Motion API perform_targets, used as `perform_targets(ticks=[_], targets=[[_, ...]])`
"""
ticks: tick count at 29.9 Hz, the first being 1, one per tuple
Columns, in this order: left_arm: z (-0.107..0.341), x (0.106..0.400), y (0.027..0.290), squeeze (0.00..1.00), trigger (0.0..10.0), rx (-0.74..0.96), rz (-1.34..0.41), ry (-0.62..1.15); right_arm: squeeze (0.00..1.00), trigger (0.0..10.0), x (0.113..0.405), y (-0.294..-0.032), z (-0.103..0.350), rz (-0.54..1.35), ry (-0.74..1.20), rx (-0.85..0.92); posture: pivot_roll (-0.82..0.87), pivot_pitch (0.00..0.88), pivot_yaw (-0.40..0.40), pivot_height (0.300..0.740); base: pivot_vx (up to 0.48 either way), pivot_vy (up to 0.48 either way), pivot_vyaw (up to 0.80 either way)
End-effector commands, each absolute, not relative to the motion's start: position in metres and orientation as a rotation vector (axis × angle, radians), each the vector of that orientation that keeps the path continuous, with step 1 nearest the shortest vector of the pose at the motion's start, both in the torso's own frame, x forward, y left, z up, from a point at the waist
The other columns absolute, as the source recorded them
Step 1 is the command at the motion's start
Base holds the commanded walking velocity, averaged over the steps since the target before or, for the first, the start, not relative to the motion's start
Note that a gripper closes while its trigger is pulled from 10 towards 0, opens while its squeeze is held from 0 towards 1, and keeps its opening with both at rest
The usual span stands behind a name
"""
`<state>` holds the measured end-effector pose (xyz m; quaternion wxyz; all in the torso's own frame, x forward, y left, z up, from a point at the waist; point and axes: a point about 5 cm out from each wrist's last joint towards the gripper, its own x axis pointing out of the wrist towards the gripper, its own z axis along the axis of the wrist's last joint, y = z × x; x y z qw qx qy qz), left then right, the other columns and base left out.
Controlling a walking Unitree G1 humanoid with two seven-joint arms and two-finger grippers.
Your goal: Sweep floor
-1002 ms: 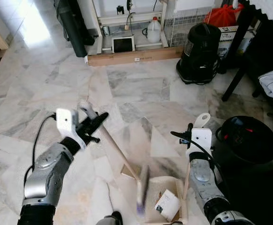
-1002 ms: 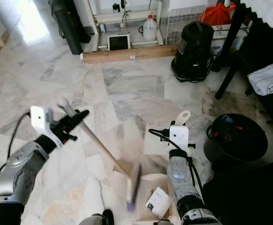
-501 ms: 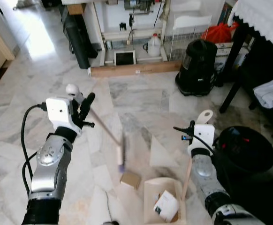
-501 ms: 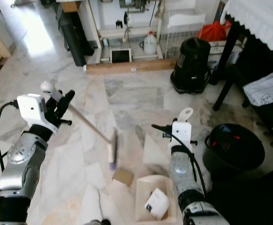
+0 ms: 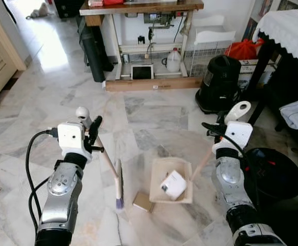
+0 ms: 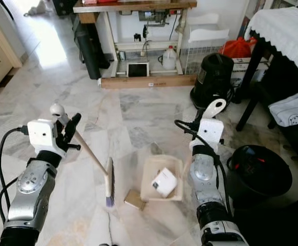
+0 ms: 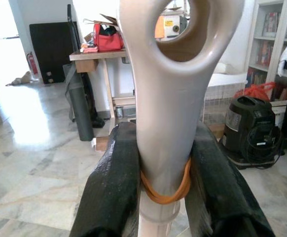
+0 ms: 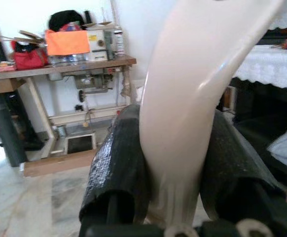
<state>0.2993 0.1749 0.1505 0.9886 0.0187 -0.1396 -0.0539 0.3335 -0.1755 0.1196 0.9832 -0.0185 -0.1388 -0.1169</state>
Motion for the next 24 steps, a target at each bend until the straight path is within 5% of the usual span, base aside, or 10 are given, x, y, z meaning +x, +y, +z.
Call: perform_targets(ticks=[1,24], targets=[[0.158,0.301,0.175,0.0,10.0,0.069,-0.102,-0.33,0.0,10.0,0.334,-0.172,0.128,-0.221,-0.32,-0.023,0.1,0.0,0.037,0.74,0.0,0.0,0.43],[0.154,0.309,0.163,0.0,10.0,0.114,-0.089,-0.364,0.0,10.0,0.334,-0.162,0.135,-0.17,-0.311,-0.001,0.09,0.0,0.046,0.74,0.0,0.0,0.79]])
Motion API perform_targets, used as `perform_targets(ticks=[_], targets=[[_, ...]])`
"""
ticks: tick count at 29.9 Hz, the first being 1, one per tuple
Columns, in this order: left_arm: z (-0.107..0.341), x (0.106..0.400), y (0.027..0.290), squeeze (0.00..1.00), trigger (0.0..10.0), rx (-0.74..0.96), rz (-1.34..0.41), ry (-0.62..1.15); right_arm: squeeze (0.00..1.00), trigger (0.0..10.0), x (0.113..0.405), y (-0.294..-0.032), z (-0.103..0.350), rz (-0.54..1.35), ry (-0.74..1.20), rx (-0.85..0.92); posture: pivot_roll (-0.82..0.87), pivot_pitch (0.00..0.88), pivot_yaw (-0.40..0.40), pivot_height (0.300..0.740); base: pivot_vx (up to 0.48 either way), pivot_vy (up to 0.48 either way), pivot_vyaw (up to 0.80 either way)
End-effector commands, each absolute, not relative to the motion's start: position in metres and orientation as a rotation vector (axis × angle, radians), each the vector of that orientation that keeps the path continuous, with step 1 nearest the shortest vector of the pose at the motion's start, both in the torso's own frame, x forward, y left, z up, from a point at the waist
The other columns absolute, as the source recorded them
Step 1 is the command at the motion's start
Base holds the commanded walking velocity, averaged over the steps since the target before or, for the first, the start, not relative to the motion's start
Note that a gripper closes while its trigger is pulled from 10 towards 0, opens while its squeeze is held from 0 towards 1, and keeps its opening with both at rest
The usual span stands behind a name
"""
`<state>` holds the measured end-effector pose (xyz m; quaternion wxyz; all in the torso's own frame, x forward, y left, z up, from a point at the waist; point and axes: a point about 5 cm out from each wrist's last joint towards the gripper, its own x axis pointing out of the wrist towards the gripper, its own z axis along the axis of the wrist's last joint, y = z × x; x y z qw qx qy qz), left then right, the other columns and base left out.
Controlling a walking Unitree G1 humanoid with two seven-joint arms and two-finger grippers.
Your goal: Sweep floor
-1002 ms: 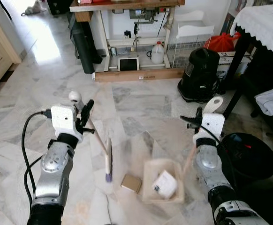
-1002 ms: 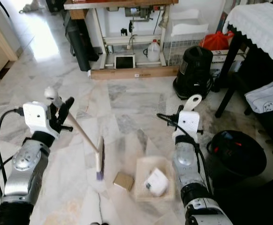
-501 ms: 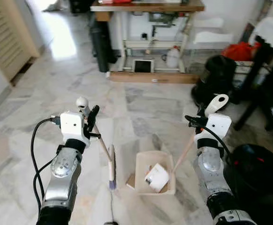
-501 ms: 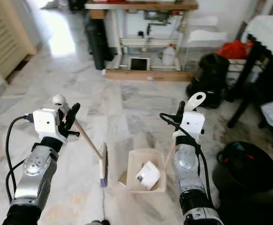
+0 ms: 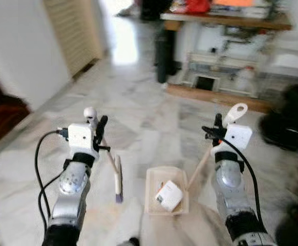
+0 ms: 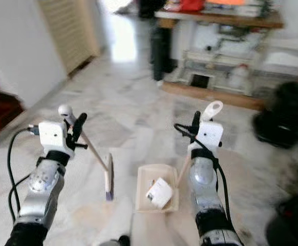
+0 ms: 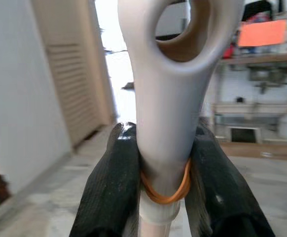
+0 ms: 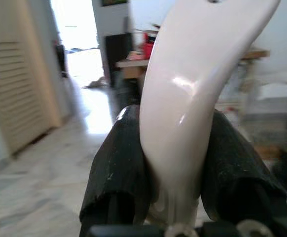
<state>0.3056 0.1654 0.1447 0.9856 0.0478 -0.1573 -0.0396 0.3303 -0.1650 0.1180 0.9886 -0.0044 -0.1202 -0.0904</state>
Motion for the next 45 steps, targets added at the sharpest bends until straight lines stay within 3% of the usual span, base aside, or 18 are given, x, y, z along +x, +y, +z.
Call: perform_targets(ticks=[1,30,45], targets=[[0.1542,0.3085,0.1629,0.0,10.0,0.115,-0.089,-0.363,0.0,10.0,0.3336,-0.1614,0.1356,-0.167,-0.309,-0.002,0.09,0.0,0.046,0.74,0.0,0.0,0.79],[0.1476,0.3046,0.1625,0.0,10.0,0.111,-0.081,-0.332,0.0,10.0,0.3328,-0.1574,0.1336,-0.135,-0.272,0.018,0.1,0.018,0.043,0.74,0.0,0.0,0.78],[0.1455,0.3036,0.1601,0.0,10.0,0.101,-0.089,-0.32,0.0,10.0,0.3332,-0.154,0.1314,-0.114,-0.253,0.02,0.1,0.021,0.04,0.74,0.0,0.281,0.0]])
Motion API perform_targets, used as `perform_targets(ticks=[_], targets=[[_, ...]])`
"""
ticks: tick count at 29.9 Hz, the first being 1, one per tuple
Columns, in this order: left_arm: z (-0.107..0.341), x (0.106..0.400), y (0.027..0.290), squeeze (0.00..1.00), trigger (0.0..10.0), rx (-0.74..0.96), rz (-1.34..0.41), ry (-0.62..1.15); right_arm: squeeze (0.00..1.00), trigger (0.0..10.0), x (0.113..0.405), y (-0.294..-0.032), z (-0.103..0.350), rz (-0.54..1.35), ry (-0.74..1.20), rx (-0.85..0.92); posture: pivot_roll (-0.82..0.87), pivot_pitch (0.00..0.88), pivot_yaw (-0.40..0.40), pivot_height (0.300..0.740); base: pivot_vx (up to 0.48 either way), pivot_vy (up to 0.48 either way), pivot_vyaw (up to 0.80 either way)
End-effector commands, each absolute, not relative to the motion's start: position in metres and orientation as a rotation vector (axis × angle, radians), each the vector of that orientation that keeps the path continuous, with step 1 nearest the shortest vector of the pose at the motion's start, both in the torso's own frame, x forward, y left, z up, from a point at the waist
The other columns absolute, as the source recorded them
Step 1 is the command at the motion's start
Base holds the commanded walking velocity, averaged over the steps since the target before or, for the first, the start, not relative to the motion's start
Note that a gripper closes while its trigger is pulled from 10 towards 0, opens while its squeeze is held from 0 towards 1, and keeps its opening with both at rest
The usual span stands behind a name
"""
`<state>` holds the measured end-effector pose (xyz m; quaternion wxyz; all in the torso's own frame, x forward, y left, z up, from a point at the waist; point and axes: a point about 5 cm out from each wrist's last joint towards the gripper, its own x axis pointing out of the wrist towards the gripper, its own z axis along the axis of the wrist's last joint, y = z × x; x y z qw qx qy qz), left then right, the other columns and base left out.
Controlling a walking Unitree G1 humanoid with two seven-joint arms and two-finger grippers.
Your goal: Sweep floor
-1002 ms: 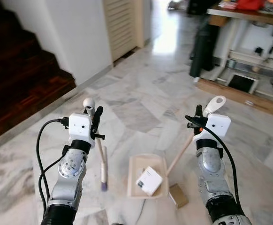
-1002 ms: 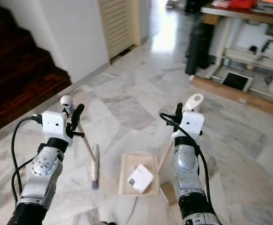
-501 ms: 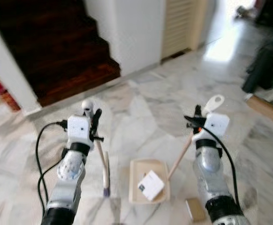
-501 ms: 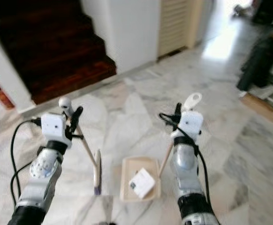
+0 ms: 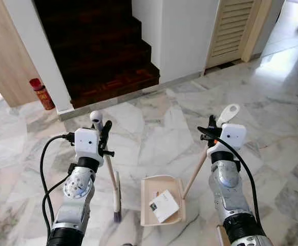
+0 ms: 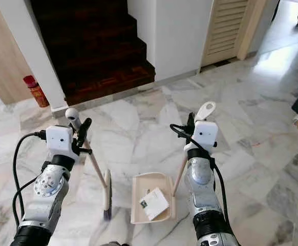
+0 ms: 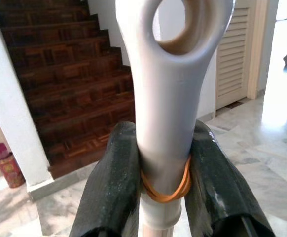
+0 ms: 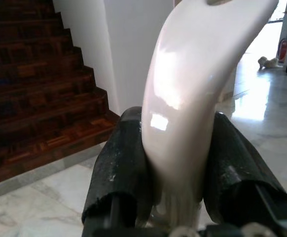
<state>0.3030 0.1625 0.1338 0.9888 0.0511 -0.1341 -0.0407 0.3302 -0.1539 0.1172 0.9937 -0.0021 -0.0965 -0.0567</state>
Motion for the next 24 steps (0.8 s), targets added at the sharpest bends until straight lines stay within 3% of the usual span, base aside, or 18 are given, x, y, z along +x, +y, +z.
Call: perform_targets(ticks=[1,16,24], targets=[[0.1454,0.3037,0.1601,0.0,10.0,0.101,-0.09,-0.319,0.0,10.0,0.3332,-0.1539,0.1315,-0.114,-0.254,0.021,0.1,0.021,0.04,0.74,0.0,0.326,0.0],[0.1436,0.304,0.1579,0.0,10.0,0.096,-0.099,-0.312,0.0,10.0,0.3339,-0.1517,0.1317,-0.098,-0.25,0.008,0.1,0.0,0.04,0.74,0.0,0.335,0.0],[0.1429,0.3037,0.1575,0.0,10.0,0.092,-0.105,-0.308,0.0,10.0,0.3335,-0.1497,0.1324,-0.088,-0.255,0.019,0.1,0.0,0.04,0.74,0.0,0.337,0.52]])
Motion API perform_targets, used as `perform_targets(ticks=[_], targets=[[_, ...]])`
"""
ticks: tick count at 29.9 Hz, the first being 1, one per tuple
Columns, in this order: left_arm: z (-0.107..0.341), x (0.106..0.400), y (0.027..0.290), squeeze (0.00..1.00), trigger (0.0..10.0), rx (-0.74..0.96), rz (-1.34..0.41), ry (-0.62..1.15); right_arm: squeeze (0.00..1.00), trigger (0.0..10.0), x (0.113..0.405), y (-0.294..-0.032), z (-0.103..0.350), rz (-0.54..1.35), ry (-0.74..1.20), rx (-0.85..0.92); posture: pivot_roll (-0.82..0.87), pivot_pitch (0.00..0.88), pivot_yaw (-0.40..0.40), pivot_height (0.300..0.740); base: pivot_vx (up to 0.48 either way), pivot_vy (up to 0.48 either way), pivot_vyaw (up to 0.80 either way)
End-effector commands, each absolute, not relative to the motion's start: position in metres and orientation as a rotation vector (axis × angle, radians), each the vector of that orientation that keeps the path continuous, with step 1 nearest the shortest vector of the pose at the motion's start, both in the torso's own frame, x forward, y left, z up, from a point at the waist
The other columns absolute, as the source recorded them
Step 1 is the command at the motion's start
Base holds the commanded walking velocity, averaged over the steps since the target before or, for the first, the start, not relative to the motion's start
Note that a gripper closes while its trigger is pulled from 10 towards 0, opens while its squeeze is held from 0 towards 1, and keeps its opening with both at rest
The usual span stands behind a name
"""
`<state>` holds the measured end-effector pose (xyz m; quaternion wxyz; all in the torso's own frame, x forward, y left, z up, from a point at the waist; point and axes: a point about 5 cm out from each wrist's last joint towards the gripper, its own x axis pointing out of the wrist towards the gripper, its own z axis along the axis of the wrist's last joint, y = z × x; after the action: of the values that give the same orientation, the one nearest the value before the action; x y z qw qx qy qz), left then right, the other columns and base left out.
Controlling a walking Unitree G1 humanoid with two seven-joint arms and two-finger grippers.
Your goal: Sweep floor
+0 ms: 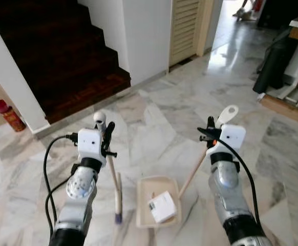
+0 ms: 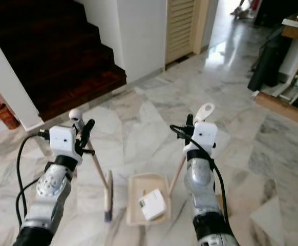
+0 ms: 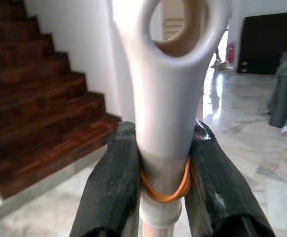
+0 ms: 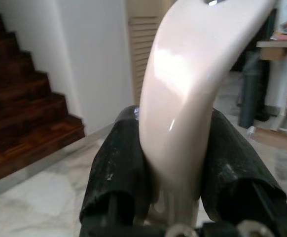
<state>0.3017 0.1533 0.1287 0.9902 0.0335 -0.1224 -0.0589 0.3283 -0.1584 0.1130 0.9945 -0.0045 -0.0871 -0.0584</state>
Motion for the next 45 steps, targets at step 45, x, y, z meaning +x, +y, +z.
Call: perform_targets(ticks=[45], targets=[[0.1421,0.3026,0.1606,0.0,10.0,0.099,-0.104,-0.291,0.0,10.0,0.3346,-0.1496,0.1325,-0.091,-0.247,0.019,0.11,0.028,0.042,0.74,0.0,0.338,0.0]])
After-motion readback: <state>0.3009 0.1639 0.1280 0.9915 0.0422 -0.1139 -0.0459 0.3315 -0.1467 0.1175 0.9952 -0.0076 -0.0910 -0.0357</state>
